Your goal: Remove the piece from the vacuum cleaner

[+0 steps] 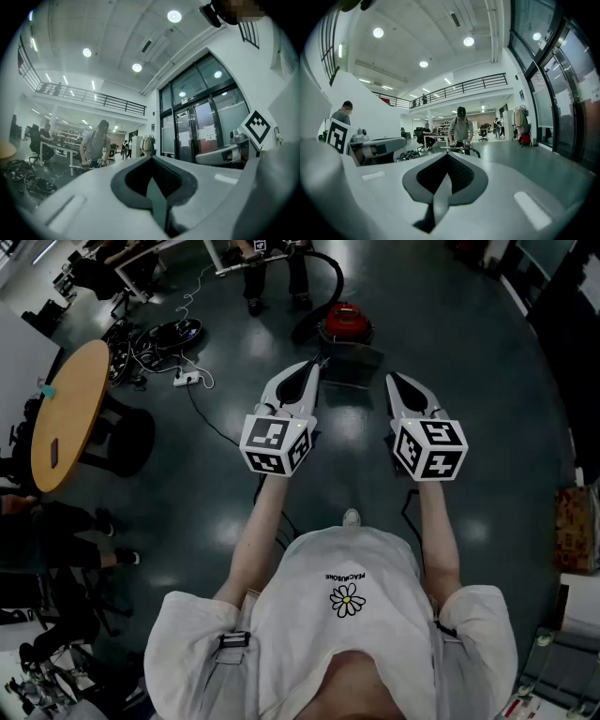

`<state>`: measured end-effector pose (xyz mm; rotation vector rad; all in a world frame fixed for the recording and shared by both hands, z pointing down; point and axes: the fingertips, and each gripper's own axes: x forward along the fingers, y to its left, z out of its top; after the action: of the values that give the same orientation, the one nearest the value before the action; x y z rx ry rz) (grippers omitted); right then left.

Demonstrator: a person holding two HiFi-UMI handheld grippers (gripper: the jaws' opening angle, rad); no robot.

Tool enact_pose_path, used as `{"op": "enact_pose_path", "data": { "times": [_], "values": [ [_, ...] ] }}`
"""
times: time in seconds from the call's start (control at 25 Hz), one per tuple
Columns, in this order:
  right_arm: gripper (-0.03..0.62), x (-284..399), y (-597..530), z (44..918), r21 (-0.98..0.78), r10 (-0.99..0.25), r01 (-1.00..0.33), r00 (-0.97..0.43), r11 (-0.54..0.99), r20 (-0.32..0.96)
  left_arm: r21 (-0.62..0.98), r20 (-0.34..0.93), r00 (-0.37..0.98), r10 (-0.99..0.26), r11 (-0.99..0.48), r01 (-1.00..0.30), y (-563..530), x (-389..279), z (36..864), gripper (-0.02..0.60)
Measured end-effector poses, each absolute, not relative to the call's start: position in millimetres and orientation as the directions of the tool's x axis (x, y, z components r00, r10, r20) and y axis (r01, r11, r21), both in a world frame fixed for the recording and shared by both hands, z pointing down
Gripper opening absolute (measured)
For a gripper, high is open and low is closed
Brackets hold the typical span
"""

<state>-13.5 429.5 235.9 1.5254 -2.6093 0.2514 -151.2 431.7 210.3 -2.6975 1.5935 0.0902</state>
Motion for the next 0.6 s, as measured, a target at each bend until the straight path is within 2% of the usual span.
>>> {"op": "enact_pose_path", "data": {
  "times": [0.36, 0.6],
  "values": [
    [0.023, -11.5, 412.8, 238.9, -0.062, -0.85, -0.872, -0.487, 0.485, 0.2, 0.035, -0.038, 0.485, -0.874, -0.487, -0.873, 412.4, -148.0, 214.0, 0.0],
    [0.023, 0.4, 405.0, 248.0, -0.118, -0.841, -0.862, -0.507, 0.493, 0.191, 0.039, -0.014, 0.511, -0.859, -0.511, -0.858, 401.7, -131.2, 225.7, 0.0]
  ]
}}
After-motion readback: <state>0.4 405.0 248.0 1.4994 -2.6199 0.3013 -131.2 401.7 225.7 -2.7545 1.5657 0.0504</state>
